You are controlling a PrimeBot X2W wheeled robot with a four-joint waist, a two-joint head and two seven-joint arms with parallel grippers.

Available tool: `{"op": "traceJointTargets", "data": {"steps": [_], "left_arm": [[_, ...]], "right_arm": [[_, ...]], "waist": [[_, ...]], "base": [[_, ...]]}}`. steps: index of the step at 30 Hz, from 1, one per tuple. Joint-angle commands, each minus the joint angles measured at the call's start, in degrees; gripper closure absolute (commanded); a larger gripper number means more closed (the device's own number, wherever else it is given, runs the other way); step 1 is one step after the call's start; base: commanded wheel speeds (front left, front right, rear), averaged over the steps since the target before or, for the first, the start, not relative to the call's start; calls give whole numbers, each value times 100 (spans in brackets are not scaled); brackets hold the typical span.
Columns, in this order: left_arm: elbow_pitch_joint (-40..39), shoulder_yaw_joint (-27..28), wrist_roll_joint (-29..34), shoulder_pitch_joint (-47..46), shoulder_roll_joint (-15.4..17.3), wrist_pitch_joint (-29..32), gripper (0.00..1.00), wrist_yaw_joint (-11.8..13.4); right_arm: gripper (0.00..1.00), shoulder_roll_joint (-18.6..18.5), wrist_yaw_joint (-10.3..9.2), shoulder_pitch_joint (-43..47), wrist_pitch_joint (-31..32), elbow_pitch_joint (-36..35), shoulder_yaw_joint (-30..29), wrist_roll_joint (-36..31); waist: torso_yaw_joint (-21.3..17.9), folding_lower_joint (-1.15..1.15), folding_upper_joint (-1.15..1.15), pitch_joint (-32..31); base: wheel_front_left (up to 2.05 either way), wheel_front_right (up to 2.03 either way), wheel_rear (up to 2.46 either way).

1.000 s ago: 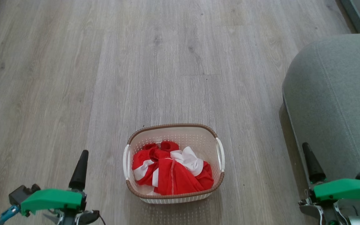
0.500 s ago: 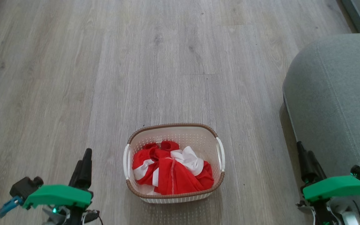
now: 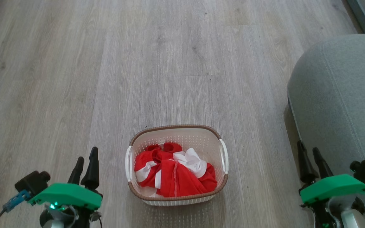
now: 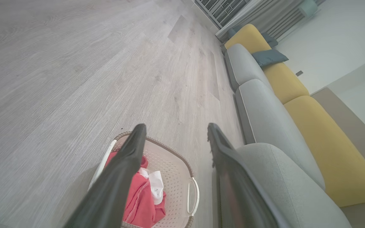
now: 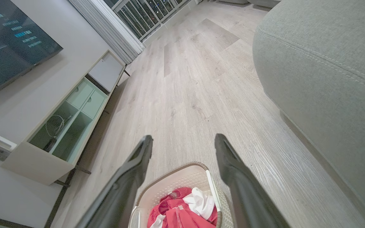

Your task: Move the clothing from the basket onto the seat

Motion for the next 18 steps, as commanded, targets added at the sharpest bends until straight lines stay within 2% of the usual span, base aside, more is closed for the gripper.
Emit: {"op": "traceJointTargets", "data": {"steps": [1, 18], "left_arm": [[-228, 54, 231, -217, 52, -87, 0, 20], [-376, 8, 1644, -190, 63, -389, 0, 96]], "right_arm": [[0, -111, -1, -270, -84, -165, 89, -238], [0, -75, -1, -304, -388, 5, 128, -1466]], "waist": [[-1, 0, 0, 2], [12, 0, 0, 6]], "base": [[0, 0, 0], [0, 0, 0]]}}
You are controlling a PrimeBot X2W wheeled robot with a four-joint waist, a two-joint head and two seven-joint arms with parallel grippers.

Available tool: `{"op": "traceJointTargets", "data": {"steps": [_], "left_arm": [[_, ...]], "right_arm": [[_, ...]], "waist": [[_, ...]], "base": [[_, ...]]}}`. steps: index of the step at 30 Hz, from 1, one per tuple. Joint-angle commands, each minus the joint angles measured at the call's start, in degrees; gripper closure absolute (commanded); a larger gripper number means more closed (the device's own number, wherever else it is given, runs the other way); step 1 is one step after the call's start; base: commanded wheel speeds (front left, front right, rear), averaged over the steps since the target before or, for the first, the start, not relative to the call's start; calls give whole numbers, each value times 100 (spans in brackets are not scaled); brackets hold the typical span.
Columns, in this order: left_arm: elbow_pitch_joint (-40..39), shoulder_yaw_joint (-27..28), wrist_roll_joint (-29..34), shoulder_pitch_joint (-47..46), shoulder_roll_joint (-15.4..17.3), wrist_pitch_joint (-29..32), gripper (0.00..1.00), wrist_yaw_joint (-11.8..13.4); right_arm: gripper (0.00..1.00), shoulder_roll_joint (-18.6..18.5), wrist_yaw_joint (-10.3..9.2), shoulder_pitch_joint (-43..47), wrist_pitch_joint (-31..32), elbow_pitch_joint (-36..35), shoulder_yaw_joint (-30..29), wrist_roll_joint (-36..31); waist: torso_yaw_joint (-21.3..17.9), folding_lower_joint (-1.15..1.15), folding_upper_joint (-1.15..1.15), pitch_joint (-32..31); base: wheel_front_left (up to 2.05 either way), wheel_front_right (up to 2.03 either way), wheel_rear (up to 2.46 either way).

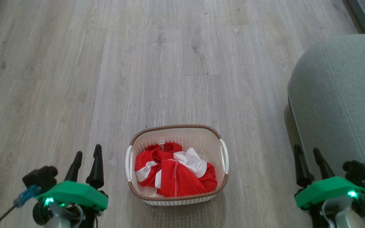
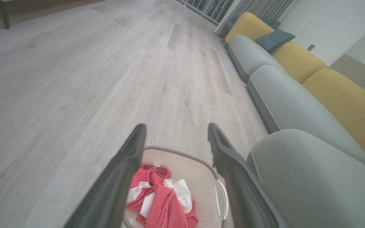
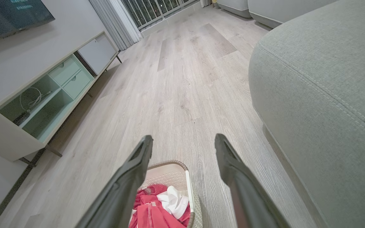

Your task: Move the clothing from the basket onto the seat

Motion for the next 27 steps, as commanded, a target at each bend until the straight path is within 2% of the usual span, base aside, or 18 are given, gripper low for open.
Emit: {"op": "traceJointTargets", "data": {"steps": [1, 27], "left_arm": [[-230, 105, 237, -193, 59, -94, 0, 41], [-336, 60, 2034, -152, 75, -514, 0, 139]], "right_arm": [[0, -74, -1, -301, -95, -143, 128, -234], [0, -135, -1, -381, -518, -55, 289, -2047]], "waist": [[4, 0, 0, 3], [27, 0, 0, 23]], "base": [[0, 0, 0], [0, 0, 0]]}}
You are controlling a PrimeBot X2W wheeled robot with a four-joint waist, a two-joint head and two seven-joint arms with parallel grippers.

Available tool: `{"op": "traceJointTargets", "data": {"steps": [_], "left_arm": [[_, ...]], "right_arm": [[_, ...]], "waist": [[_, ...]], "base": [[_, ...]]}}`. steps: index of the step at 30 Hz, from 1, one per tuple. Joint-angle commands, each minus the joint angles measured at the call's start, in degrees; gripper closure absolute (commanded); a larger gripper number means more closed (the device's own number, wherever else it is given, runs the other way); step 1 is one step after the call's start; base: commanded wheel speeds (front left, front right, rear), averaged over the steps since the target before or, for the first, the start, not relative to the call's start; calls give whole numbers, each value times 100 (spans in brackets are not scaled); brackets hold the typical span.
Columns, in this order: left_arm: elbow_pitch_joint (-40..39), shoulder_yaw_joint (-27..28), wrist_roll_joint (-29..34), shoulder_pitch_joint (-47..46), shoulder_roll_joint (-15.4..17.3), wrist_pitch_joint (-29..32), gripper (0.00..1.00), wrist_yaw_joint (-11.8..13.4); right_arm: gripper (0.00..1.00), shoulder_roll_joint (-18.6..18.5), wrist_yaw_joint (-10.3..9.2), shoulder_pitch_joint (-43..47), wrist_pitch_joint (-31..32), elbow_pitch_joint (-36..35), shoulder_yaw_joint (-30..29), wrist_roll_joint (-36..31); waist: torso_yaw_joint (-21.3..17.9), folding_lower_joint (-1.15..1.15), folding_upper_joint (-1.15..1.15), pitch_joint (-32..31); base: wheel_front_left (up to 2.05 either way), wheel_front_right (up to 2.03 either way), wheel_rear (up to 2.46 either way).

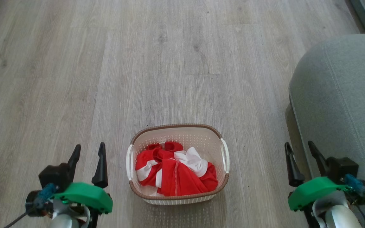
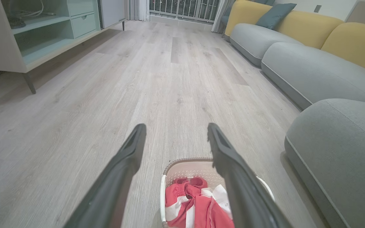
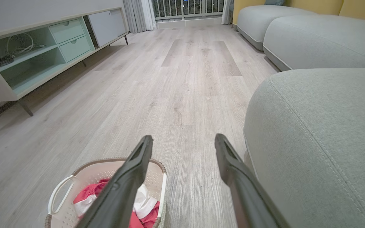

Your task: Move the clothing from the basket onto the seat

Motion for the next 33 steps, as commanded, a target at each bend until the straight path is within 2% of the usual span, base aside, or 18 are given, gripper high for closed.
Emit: {"op": "traceJointTargets", "data": {"steps": [1, 16, 33], "left_arm": [[-248, 119, 217, -155, 70, -125, 0, 42], [-293, 89, 1181, -134, 80, -372, 0, 84], [-260, 73, 1080, -117, 80, -372, 0, 87]], "right_arm": [[0, -105, -1, -261, -101, -150, 148, -232], [0, -158, -1, -276, -350, -148, 280, -1166], [0, -168, -1, -273, -350, -138, 301, -1138]], "waist": [[-3, 0, 0, 3], [10, 0, 0, 17], [2, 0, 0, 30]], "base": [[0, 0, 0], [0, 0, 0], [0, 0, 0]]}}
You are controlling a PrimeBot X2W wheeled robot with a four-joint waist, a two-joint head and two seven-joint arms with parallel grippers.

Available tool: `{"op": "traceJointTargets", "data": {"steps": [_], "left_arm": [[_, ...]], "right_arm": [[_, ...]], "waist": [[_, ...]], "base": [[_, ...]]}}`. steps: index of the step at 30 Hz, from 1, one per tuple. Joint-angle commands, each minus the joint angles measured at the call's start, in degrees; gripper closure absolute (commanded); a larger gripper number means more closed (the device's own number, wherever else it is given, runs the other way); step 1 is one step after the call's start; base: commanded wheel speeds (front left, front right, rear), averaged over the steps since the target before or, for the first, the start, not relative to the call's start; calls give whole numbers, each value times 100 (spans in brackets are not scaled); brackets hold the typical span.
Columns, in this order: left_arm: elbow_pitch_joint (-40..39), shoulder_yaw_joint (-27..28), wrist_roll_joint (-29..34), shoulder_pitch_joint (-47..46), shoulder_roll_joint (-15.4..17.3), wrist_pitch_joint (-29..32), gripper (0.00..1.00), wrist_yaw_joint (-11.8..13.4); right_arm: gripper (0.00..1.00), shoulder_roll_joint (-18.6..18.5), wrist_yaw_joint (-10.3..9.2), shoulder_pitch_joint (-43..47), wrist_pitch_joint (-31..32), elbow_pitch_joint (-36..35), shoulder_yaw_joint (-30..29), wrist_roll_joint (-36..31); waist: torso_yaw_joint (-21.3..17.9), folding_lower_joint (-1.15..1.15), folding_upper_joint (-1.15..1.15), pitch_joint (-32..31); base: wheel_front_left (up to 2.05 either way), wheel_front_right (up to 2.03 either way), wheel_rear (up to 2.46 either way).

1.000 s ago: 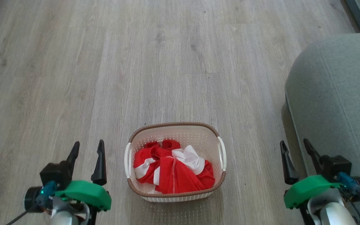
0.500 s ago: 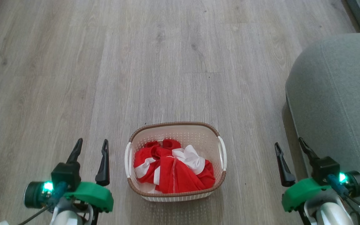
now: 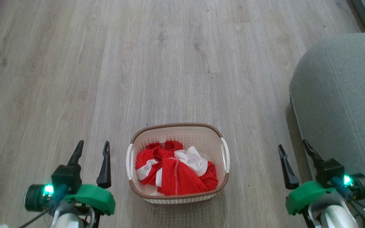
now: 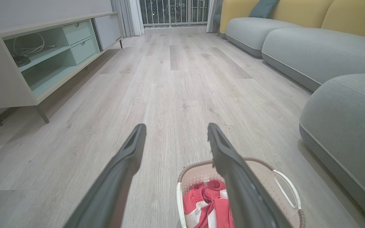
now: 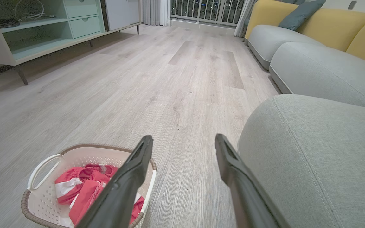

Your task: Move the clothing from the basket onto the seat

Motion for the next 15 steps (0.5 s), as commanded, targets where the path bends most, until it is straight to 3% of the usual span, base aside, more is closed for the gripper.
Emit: {"op": "traceJointTargets", "data": {"steps": [1, 8, 15], "left_arm": [[-178, 147, -28, -123, 74, -73, 0, -6], [-243, 157, -97, -244, 74, -73, 0, -24], [-316, 112, -178, -720, 74, -73, 0, -84]], "right_arm": [[0, -75, -1, -275, -60, -163, 144, -17], [0, -71, -1, -419, -60, -286, 137, -14], [0, -25, -1, -858, -60, -562, -26, -23]], "waist": [[-1, 0, 0, 6], [-39, 0, 0, 334], [-143, 0, 0, 1293]], "base": [[0, 0, 0], [0, 0, 0], [0, 0, 0]]}}
